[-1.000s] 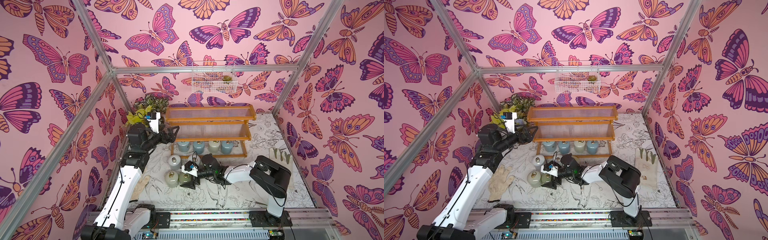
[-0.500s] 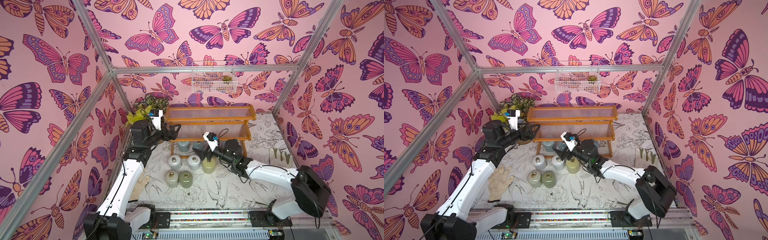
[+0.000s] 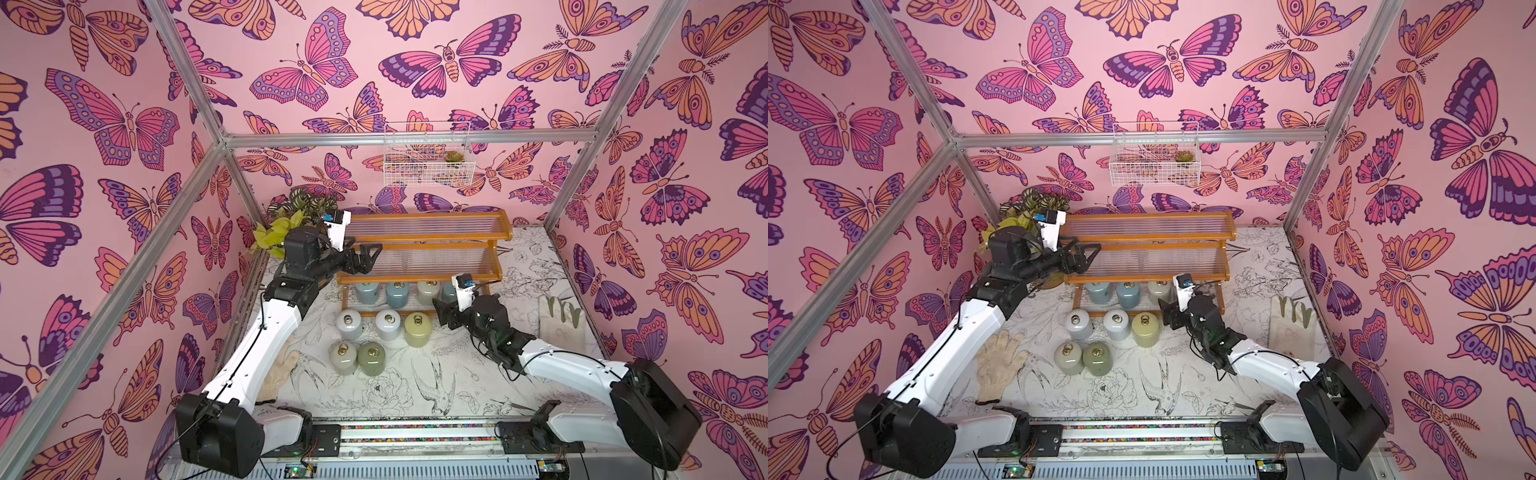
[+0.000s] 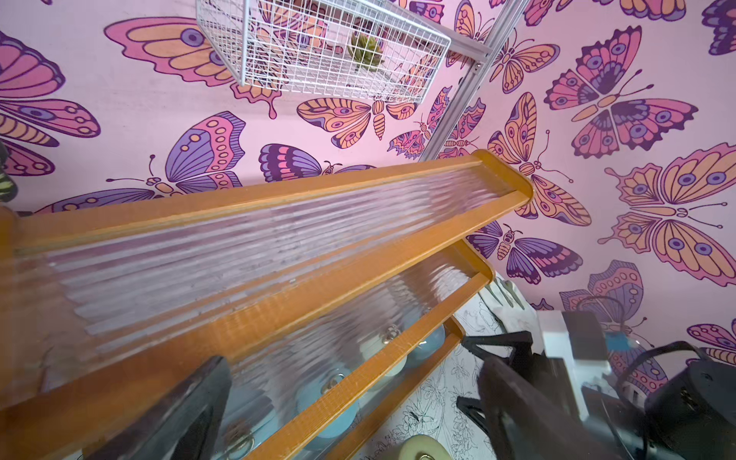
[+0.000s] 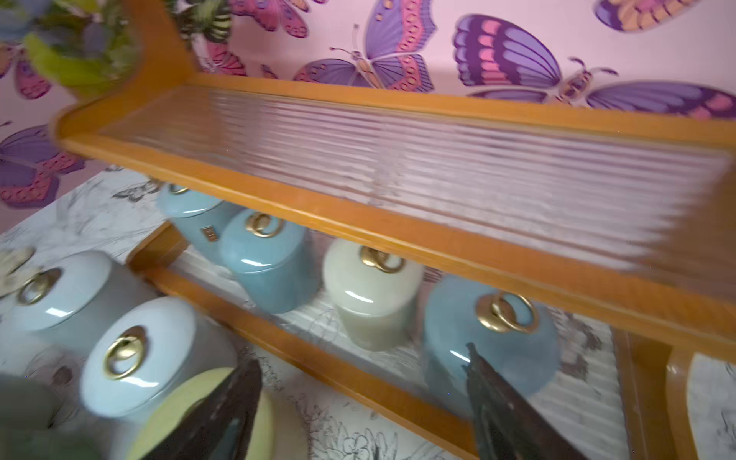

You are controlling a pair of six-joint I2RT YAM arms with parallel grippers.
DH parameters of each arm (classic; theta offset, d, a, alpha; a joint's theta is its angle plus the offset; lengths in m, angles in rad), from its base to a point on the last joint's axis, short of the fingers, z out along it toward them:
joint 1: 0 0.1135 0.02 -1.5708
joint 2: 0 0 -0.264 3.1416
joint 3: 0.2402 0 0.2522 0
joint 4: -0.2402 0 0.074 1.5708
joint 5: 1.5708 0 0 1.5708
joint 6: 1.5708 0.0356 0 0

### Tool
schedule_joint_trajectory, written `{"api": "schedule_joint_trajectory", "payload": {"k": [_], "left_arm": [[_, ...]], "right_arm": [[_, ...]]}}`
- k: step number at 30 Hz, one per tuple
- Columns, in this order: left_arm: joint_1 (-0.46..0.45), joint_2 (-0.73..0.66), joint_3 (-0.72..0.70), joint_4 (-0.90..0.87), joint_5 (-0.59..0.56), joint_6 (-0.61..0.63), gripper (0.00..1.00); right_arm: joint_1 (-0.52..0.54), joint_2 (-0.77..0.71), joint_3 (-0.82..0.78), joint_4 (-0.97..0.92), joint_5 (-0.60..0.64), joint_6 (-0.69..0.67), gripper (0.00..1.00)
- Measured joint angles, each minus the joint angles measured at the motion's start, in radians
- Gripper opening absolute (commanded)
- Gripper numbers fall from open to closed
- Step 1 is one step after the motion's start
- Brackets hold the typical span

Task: Remove the tea canisters from the shelf
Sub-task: Pick up the tea canister from the shelf.

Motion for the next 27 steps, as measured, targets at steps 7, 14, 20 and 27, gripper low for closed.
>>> {"api": "schedule_joint_trajectory", "payload": {"k": [7,14,20,27], "left_arm": [[-0.018,0.038,0.017,-0.001,0.004,0.014,1.00],[-0.018,0.038,0.017,-0.001,0.003,0.026,1.00],[-0.018,0.038,0.017,-0.001,0.003,0.031,1.00],[-0.018,0.038,0.017,-0.001,0.003,0.033,1.00]], "right_arm": [[-0.103,0.083,-0.006,0.023,0.045,0.065,0.99],[-0.109,0.141,-0.007,0.082,0.051,0.061,0.99],[-0.111,0.201,-0.007,0.137,0.053,0.058,0.99],[-0.112,0.267,0.006,0.164,0.052,0.058,0.99]]}}
